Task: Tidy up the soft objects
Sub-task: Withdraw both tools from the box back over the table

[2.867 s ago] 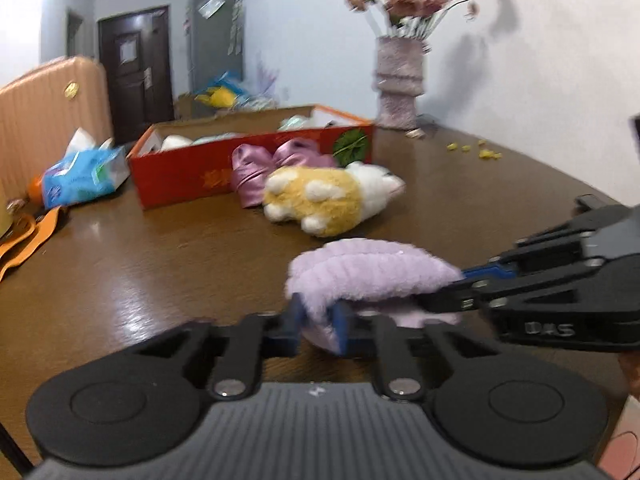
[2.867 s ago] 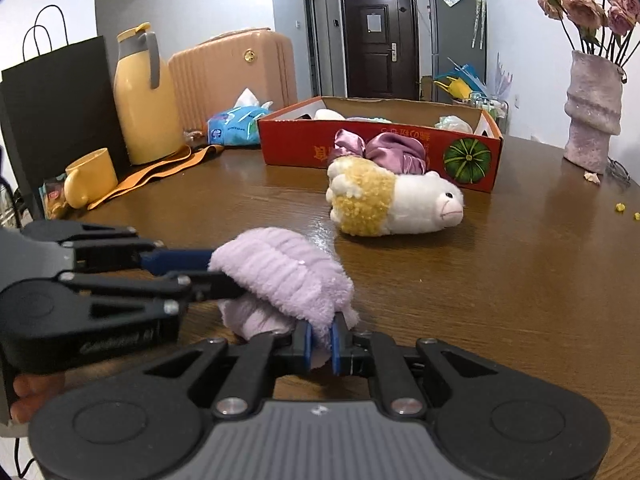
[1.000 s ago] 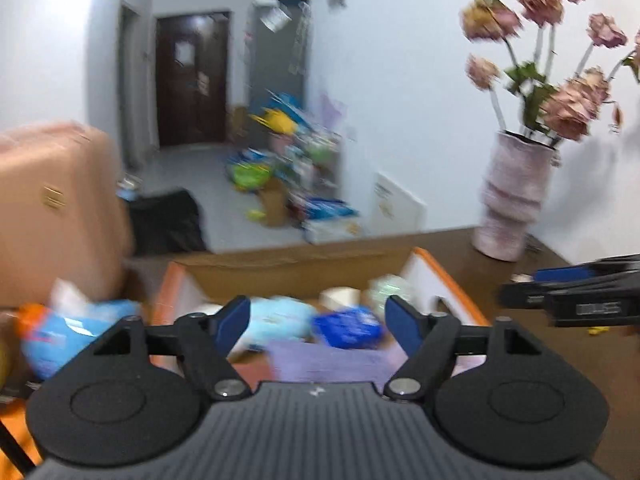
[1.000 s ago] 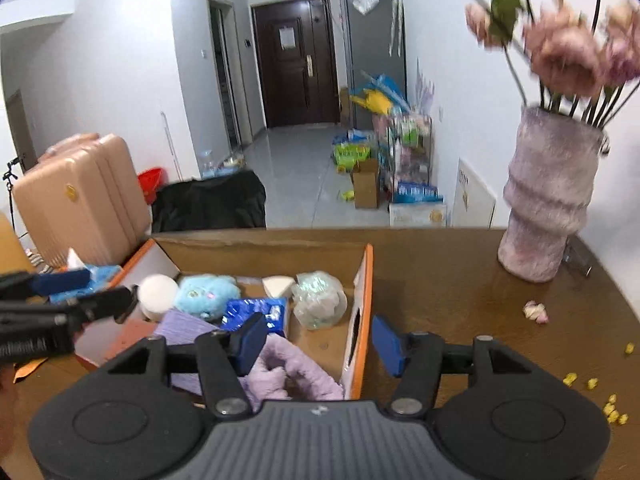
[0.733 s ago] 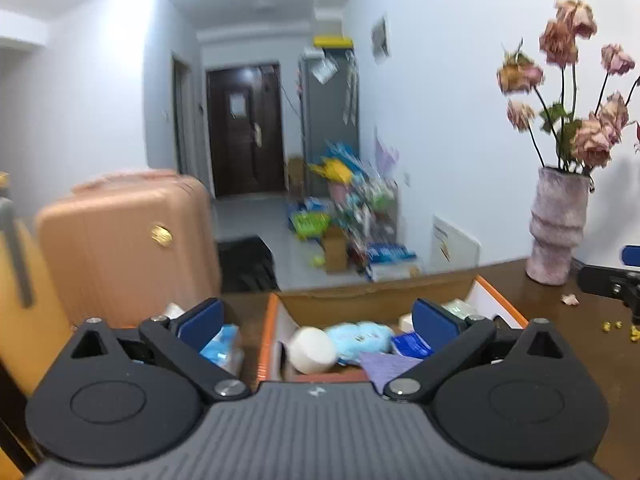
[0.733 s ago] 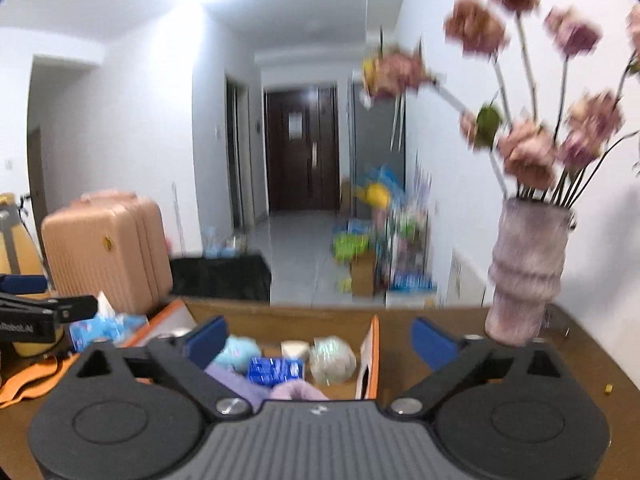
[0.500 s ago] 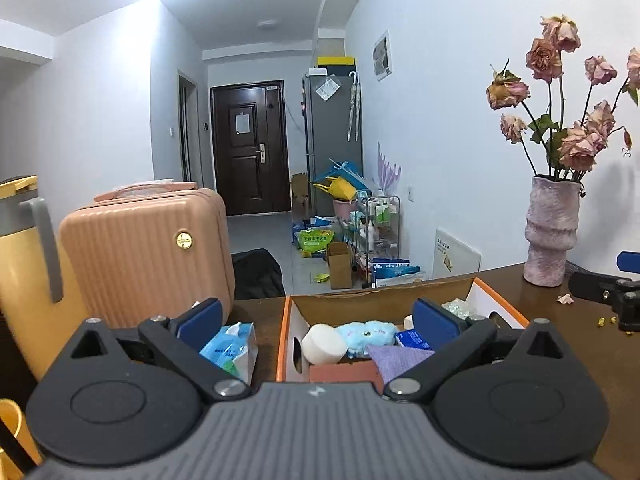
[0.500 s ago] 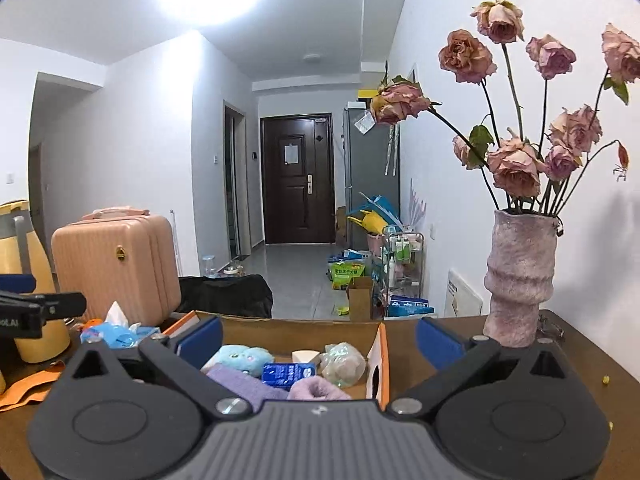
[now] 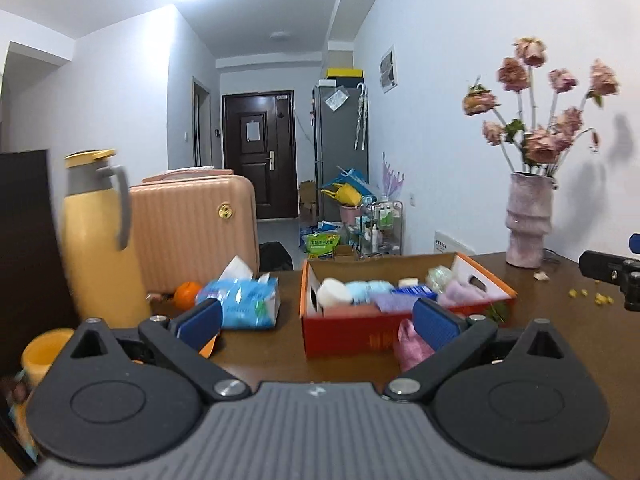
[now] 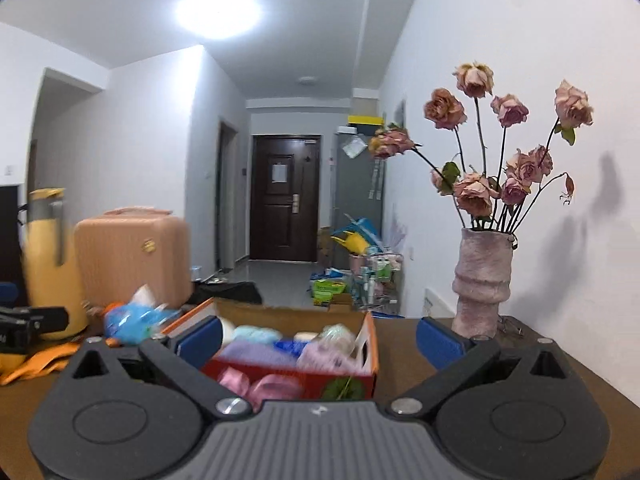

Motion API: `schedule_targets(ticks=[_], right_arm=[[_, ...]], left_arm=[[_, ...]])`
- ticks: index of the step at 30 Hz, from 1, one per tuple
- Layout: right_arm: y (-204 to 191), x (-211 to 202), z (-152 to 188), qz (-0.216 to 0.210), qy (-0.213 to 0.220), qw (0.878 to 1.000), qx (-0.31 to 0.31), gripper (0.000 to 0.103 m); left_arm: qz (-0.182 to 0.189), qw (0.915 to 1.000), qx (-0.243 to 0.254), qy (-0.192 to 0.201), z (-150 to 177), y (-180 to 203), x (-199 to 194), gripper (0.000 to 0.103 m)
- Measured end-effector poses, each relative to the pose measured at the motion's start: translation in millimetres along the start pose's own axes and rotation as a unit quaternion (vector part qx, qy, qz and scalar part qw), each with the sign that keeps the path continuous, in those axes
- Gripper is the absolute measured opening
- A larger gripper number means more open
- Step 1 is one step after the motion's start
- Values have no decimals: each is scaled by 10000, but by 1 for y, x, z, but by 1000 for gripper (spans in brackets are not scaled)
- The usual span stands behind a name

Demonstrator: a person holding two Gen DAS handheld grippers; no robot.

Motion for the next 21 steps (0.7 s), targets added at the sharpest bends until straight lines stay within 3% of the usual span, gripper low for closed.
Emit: schedule_targets(ticks=[11, 17, 21], right_arm=[[-30, -146, 73, -379, -193, 9990, 114, 103], [-41, -205, 111, -630, -424, 9965, 358, 103], [-50, -207, 114, -729, -491, 9960, 178, 103]], left_arm=[[30, 9998, 59, -165, 77, -13, -141, 103], [-28, 9992, -177, -348, 104, -23, -181, 103], [-79, 9994, -76, -330, 105, -22, -180, 103]])
Point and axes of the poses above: each gripper's, at about its wrist camera, not at the fingertips, and x roughly the way its jaws point, y to its right, z to its underside, the point moved 1 cm from there along x, roughly the way its jaws point, and after that the axes turned 2 degrees about y, right-handed, at the moved point
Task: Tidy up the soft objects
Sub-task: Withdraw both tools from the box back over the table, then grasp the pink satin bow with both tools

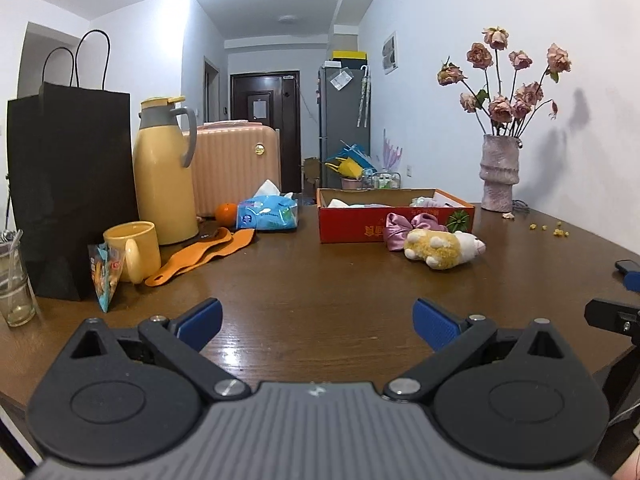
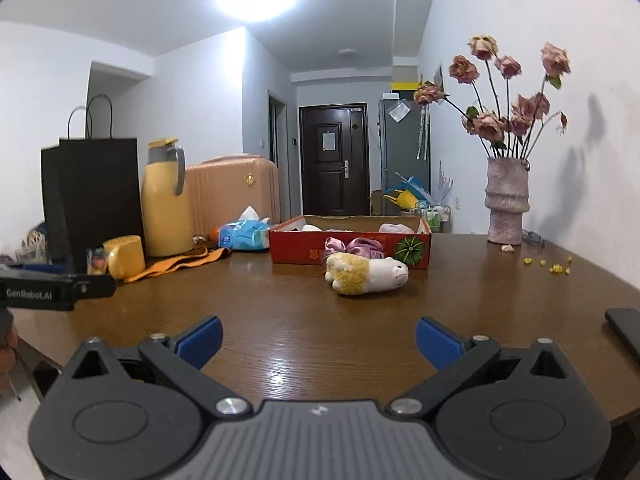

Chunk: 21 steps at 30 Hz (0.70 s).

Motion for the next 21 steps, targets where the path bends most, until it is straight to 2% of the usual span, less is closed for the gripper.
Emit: schedule_targets(ticks=[2, 13, 18, 21], right_arm=[[-2, 1, 0, 191, 40, 9998, -33, 103], [19, 8, 0, 327, 12, 9992, 210, 103], [34, 33, -1, 504, -49, 9982, 320, 103], [44, 56, -8, 566, -130, 9977, 363, 103]], left_arm=[[34, 10000, 20, -67, 1, 2, 3, 103], [212, 9995, 57, -218, 6, 12, 19, 103], [246, 9990, 186, -315, 1, 19, 54, 103], [434, 9977, 145, -495, -9, 25, 84, 103]])
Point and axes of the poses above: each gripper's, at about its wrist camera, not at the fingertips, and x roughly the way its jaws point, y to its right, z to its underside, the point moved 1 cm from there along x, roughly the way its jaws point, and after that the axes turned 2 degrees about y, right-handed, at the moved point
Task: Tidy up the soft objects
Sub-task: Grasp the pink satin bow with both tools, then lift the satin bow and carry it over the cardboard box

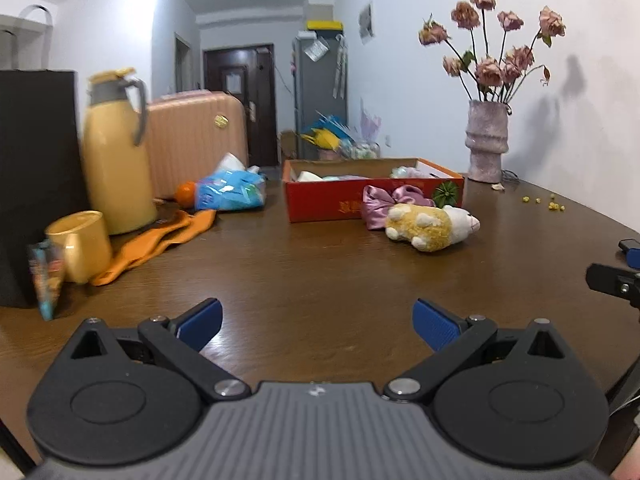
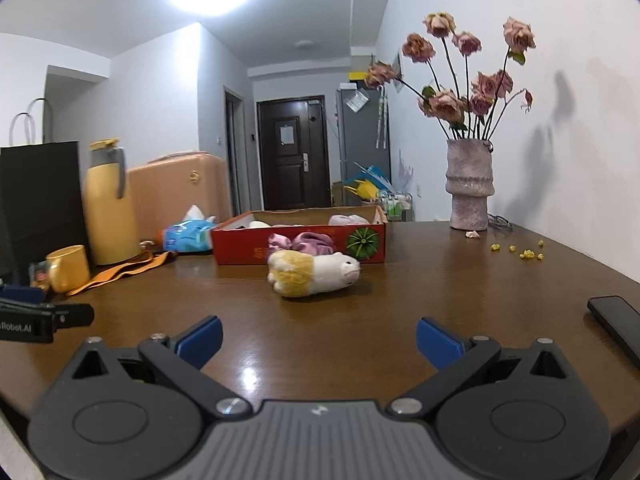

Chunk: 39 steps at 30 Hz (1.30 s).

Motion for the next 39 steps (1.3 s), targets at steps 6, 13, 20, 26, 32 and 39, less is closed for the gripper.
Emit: schedule_targets(ticks=[6, 13, 20, 26, 32, 39], right_arm=[[11, 51, -30, -88, -135, 9999, -23, 102], [26, 122, -71, -453, -360, 9982, 179, 101], [47, 214, -101, -900, -839, 9892, 802, 89], [52, 295, -103, -1119, -1349, 9769, 1223, 73], [58, 352, -89, -1188, -1736, 9617, 1757, 63], [52, 372, -72, -1103, -1835, 9627, 1655, 25]], left_arm=[[206, 9997, -74, -63, -35, 5, 48, 103], [351, 9981, -285, -410, -80, 4, 123, 103], [810, 9941, -370, -617, -121, 13, 211, 103], [1167, 9874, -529, -928, -126, 24, 286, 96], [1776, 9703, -1035, -1275, -118, 24, 336, 70], [2067, 9623, -1184, -1310, -108, 18, 349, 29]])
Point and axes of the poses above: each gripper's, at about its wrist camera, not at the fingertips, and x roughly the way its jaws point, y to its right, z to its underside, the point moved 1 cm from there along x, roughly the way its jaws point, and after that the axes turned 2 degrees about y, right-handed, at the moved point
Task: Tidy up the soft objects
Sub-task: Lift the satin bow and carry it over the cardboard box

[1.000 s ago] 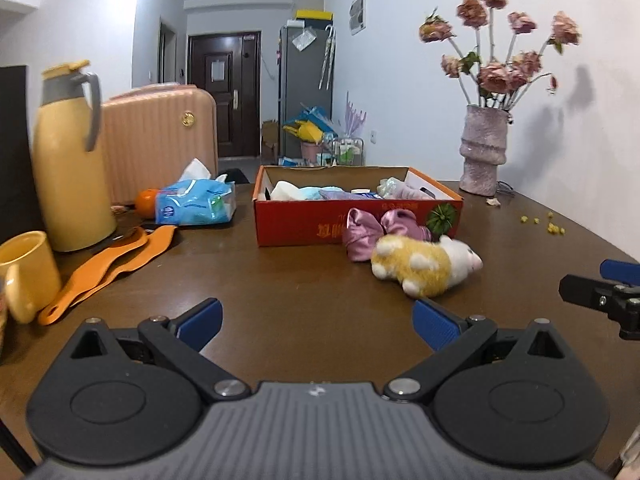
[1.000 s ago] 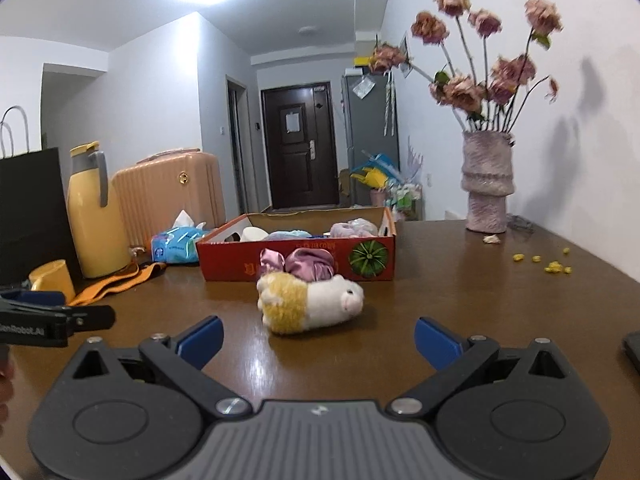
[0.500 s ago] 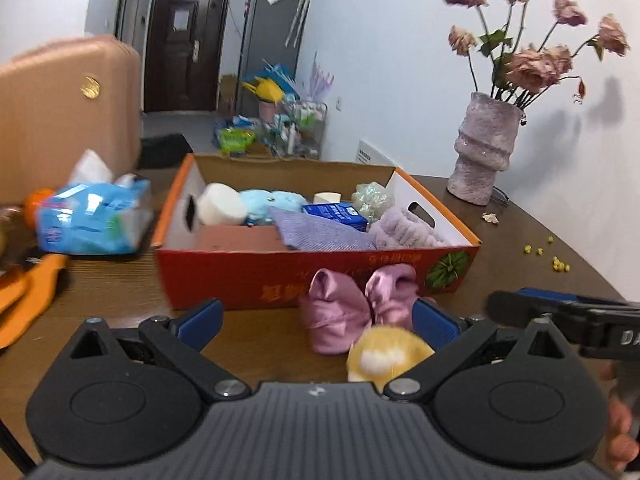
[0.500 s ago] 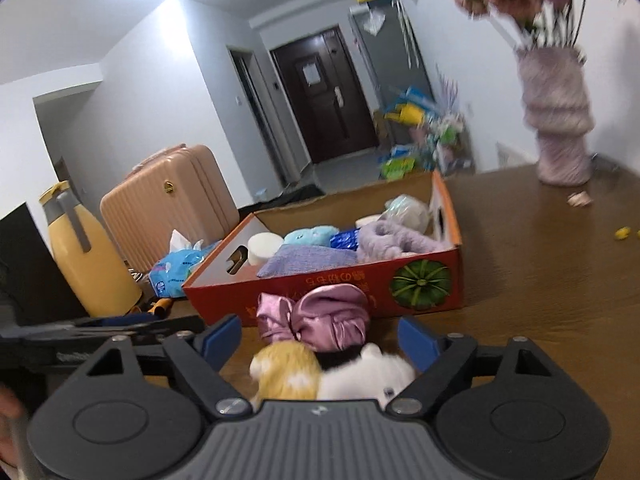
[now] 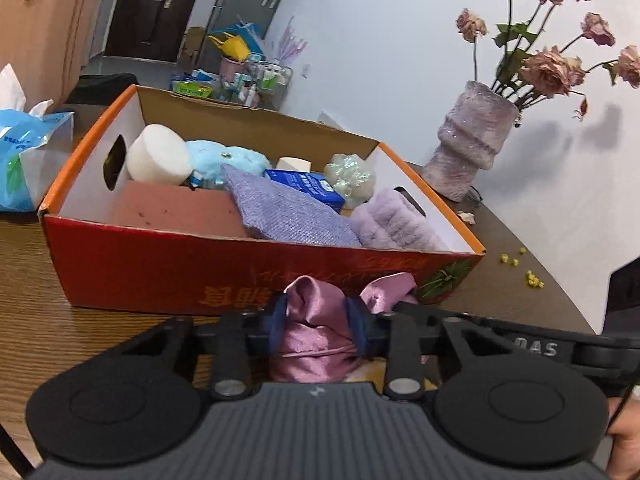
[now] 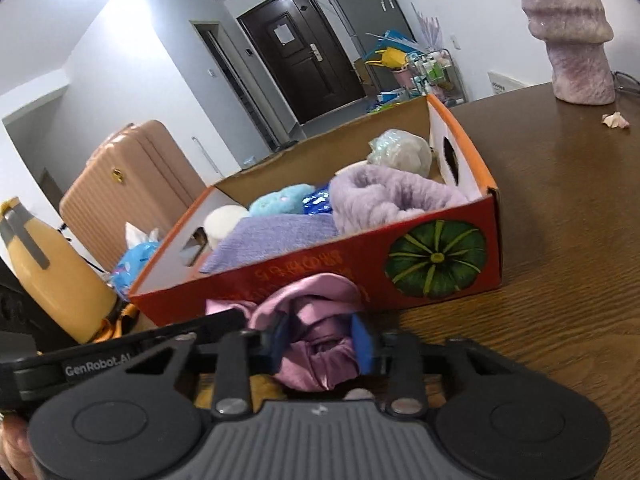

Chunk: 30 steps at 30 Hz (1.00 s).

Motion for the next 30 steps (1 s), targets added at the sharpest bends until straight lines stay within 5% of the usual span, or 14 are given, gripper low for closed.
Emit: schedule_targets(ticks=[2, 8, 17, 30], right_arm=[[-1, 3, 3, 17, -14, 10000, -51, 8], [-16, -5, 3, -51, 216, 9995, -221, 5], [-73, -81, 0, -434, 950, 9917, -749, 5], [-107, -180, 104, -385, 871, 9917, -860, 5]], left_arm=[[54, 10000, 42, -7, 0, 0, -2, 21], [-9, 9999, 114, 102, -4, 8, -21, 13], [-182, 9942, 529, 921, -15, 47, -123, 12], [-236, 9938, 680, 851, 87, 81, -219, 12]])
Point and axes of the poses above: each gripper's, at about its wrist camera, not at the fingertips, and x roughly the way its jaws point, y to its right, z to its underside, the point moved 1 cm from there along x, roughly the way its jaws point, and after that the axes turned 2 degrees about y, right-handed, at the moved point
